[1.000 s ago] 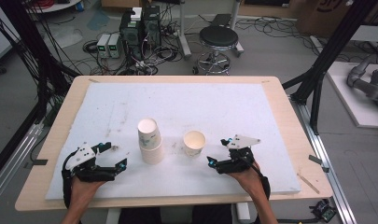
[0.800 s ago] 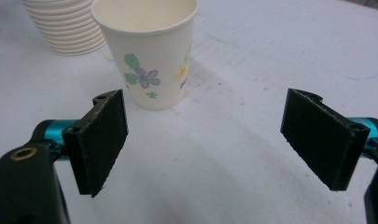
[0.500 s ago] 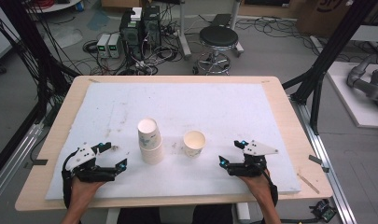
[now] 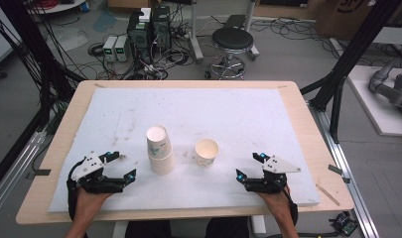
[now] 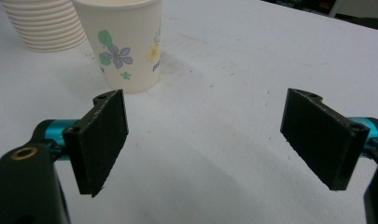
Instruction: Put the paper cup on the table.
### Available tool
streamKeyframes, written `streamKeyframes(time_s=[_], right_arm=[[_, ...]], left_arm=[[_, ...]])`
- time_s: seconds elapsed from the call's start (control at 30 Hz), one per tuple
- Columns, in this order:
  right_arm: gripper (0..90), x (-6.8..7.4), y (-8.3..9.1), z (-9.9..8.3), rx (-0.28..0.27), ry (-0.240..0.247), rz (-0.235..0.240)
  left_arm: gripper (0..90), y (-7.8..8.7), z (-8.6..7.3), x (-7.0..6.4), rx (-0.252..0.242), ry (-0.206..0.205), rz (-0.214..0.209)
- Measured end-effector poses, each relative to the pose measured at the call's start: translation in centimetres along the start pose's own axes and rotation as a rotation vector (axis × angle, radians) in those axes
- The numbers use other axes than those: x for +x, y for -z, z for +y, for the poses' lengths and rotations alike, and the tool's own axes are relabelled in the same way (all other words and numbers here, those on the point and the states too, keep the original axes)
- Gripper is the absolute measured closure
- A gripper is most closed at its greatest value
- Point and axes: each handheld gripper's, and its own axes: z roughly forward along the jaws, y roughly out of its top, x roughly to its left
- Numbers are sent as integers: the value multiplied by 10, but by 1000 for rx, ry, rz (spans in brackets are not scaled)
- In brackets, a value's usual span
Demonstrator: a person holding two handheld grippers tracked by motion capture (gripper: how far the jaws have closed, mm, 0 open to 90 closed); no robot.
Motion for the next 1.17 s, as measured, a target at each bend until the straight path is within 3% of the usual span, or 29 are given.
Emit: streamKeyframes(time_s=[0.5,0.67,0.97,1.17], right_arm=[[153,-1,-2,-1,6,-5,-2],[154,-3,0,-2,-12,-42,-13],[156,-5,-1,-2,-8,-49,-3],[156,-5,1,-3,-26,-54,-17]], left_arm=[[68,1,-1,1,-11,9,-17],[68,2,-1,1,-16,0,-21],[68,1,-1,2,-13,18,-16],[68,3,-1,0,-27,2,-7]])
